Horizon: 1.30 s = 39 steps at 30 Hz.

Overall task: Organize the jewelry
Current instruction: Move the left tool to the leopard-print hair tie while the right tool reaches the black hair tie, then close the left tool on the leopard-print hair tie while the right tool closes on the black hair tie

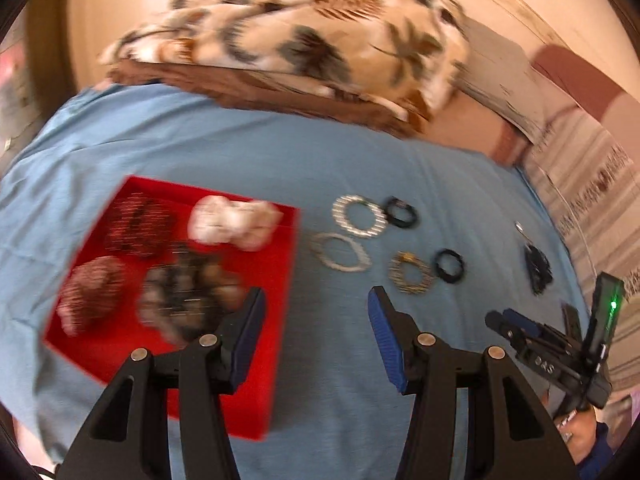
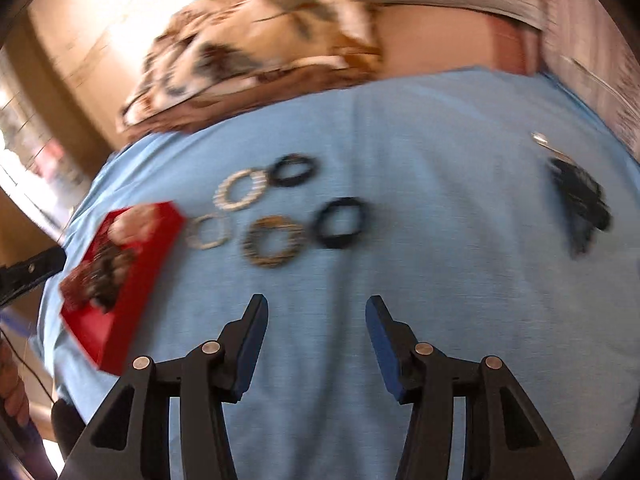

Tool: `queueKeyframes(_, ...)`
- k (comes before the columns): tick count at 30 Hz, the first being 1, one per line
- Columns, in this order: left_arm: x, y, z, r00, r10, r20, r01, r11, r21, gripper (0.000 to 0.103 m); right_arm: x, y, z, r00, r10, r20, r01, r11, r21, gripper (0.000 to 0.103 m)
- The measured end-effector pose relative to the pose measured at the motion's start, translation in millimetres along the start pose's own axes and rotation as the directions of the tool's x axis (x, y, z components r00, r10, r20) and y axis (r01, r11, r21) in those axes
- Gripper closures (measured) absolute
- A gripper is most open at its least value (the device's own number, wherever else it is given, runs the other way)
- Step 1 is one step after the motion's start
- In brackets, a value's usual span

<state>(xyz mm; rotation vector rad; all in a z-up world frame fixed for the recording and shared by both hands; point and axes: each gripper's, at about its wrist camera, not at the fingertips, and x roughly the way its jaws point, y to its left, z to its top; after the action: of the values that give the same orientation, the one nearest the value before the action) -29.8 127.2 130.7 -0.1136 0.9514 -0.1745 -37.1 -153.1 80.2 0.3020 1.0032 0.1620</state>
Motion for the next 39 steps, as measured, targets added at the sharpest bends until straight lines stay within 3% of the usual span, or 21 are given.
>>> queueKeyframes(7,41,-52,-2,0.998,-0.023,-0.052,0.026,0.998,0.064,0.051,4,-41,1,1.000,-0.012,0.012,0.011,0.998,0.064,0.048)
queueKeyframes(18,98,-69,7,0.992,-0.028,-0.122,0.038,0.996,0.081,0.052,33,-44,11,1.000,0.001,0.014,-0.001,0.998,0.056,0.048)
queueKeyframes(23,130,-81,9,0.986,-0.028,-0.162,0.046,0.993,0.112,0.069,49,-33,29,0.999,-0.020,0.028,0.020,1.000,0.000,0.048)
queueKeyframes(26,144,-88,10,0.985,-0.019,-0.170,0.041,0.990,0.132,0.069,60,-29,37,0.999,-0.027,0.027,0.027,0.999,-0.025,0.049)
queueKeyframes(35,173,-93,11,0.982,-0.012,-0.191,0.040,0.989,0.143,0.069,88,-18,48,0.998,-0.069,0.013,0.070,0.992,-0.105,0.058)
queueKeyframes(38,173,-95,8,0.983,-0.002,-0.181,0.030,0.988,0.150,0.069,92,-16,49,0.995,-0.094,0.027,0.097,0.988,-0.117,0.067)
queueKeyframes(39,173,-96,8,0.984,0.004,-0.177,0.024,0.988,0.155,0.070,92,-16,49,0.994,-0.104,0.030,0.107,0.987,-0.120,0.074)
